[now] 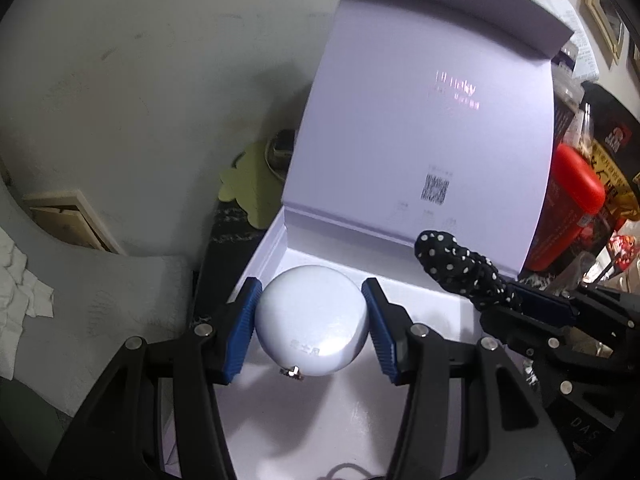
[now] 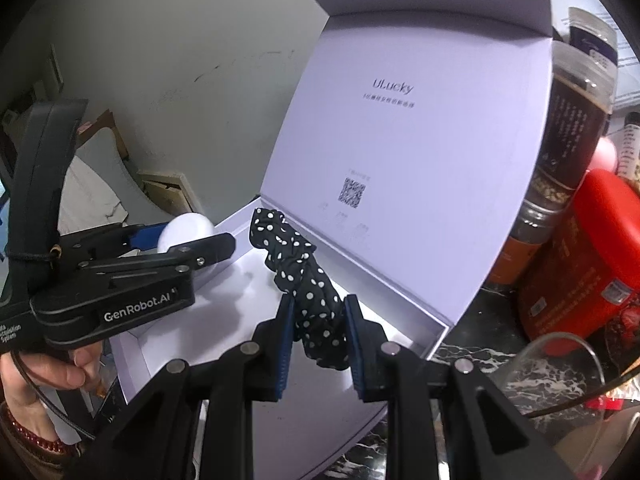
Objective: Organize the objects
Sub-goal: 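Lower and release the ball with the left tool while the right tool releases the scrunchie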
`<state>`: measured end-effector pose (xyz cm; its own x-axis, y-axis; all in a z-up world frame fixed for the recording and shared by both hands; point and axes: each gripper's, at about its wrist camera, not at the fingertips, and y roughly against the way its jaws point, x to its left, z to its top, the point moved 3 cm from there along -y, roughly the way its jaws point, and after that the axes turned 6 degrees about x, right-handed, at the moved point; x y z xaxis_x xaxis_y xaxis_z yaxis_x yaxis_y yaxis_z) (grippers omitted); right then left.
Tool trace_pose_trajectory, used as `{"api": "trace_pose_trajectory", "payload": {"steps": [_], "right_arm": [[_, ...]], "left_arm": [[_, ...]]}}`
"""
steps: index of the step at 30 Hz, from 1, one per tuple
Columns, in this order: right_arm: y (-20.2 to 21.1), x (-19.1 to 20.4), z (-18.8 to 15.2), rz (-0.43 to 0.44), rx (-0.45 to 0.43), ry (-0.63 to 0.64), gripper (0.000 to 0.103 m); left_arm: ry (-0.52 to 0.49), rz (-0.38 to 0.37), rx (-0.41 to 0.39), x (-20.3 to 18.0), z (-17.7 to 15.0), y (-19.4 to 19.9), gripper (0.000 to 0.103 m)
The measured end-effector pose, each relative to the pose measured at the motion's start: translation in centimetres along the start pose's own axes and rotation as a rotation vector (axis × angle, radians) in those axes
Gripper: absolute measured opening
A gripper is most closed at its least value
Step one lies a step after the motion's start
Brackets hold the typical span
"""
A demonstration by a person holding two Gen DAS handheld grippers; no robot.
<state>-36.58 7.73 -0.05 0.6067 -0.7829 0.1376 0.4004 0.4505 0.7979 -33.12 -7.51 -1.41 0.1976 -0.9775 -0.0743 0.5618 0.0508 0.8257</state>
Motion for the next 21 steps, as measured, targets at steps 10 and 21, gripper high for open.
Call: {"api": "trace_pose_trajectory", "payload": {"steps": [10, 21], "right_arm": [[-1.8, -0.2, -0.5, -0.037, 0.053, 0.006, 0.024], [-3.4, 0.2, -1.0, -0.072, 0.081, 0.016, 0.024]], "left_arm": [[-0.013, -0.028, 0.095, -0.2, -1.0, -3.3, 0.050], [-0.056, 0.051, 0.203, -1.0, -1.9, -5.7, 0.050]]}}
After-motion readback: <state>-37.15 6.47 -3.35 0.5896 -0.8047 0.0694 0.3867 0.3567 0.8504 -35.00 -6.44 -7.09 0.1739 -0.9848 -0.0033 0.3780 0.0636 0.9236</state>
